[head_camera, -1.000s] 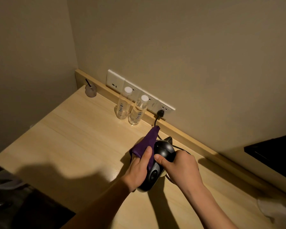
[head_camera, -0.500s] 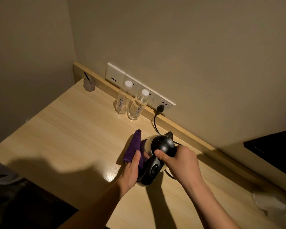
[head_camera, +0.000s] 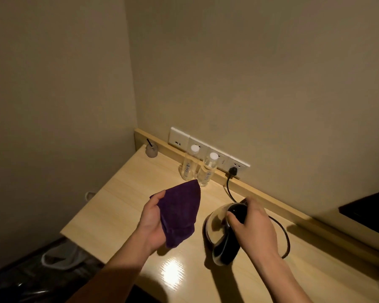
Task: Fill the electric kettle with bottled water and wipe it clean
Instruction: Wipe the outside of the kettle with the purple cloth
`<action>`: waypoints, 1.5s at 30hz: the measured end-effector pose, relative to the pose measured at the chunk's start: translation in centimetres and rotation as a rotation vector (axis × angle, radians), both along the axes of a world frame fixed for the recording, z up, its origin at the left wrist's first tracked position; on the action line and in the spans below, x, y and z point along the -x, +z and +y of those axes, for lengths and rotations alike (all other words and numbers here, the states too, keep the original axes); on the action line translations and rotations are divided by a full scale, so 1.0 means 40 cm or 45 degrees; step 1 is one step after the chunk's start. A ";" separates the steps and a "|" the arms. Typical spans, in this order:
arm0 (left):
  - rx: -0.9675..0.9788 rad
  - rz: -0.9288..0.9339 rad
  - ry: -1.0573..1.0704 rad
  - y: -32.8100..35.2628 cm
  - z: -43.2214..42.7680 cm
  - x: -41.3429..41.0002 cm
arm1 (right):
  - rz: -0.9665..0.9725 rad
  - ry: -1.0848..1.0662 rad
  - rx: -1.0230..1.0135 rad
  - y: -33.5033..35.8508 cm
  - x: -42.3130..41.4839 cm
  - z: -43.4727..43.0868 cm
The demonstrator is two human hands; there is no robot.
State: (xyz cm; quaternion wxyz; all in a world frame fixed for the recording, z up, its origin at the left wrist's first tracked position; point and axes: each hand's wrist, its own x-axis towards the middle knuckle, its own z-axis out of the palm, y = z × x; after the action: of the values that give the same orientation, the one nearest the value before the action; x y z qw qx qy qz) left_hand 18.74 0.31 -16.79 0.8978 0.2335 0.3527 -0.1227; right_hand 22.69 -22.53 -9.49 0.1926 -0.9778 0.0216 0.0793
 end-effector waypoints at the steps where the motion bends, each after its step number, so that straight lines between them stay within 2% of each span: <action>1: 0.021 -0.027 -0.010 0.026 0.022 0.008 | -0.046 0.058 -0.086 0.010 0.004 0.026; 4: 0.051 -0.103 -0.059 0.092 0.084 0.022 | 0.033 0.150 -0.529 0.031 0.000 0.105; 9: 0.049 -0.205 -0.210 0.133 0.176 0.011 | 0.627 0.006 -1.365 -0.020 -0.037 0.205; 13: -0.018 -0.265 -0.406 0.109 0.252 -0.008 | 0.760 -0.039 -1.533 -0.088 -0.040 0.268; 19: -0.274 -0.194 -0.536 0.002 0.369 -0.078 | 0.676 -0.231 -1.417 -0.170 -0.063 0.371; 23: -0.681 -0.076 -0.537 -0.079 0.433 -0.161 | 0.610 -0.319 -1.306 -0.238 -0.103 0.432; 27: -1.049 -0.090 -0.736 -0.170 0.484 -0.258 | 0.563 -0.323 -1.080 -0.319 -0.165 0.494; 29: -1.180 -0.133 -0.795 -0.220 0.504 -0.297 | 0.538 -0.288 -0.998 -0.388 -0.197 0.524; 31: -1.418 -0.194 -0.885 -0.272 0.515 -0.332 | 0.516 -0.278 -0.902 -0.458 -0.222 0.550; 33: -1.665 -0.239 -1.004 -0.326 0.525 -0.359 | 0.473 -0.269 -0.806 -0.476 -0.240 0.580; 37: -1.916 -0.270 -1.093 -0.404 0.533 -0.373 | 0.343 -0.242 -0.576 -0.495 -0.255 0.617; 41: -2.218 -0.171 -1.164 -0.406 0.523 -0.368 | 0.276 -0.196 -0.305 -0.503 -0.245 0.622; 43: -2.428 -0.164 -1.108 -0.393 0.520 -0.360 | 0.142 -0.078 -0.117 -0.493 -0.242 0.617; 45: -2.694 -0.336 -1.046 -0.391 0.508 -0.345 | -0.001 0.167 0.056 -0.489 -0.240 0.617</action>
State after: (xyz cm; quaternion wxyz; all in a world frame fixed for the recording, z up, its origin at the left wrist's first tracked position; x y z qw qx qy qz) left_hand 32.54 20.63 -32.41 0.1733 0.9814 0.0791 -0.0230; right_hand 32.29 2.16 -29.07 0.1654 -0.9812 -0.0407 0.0910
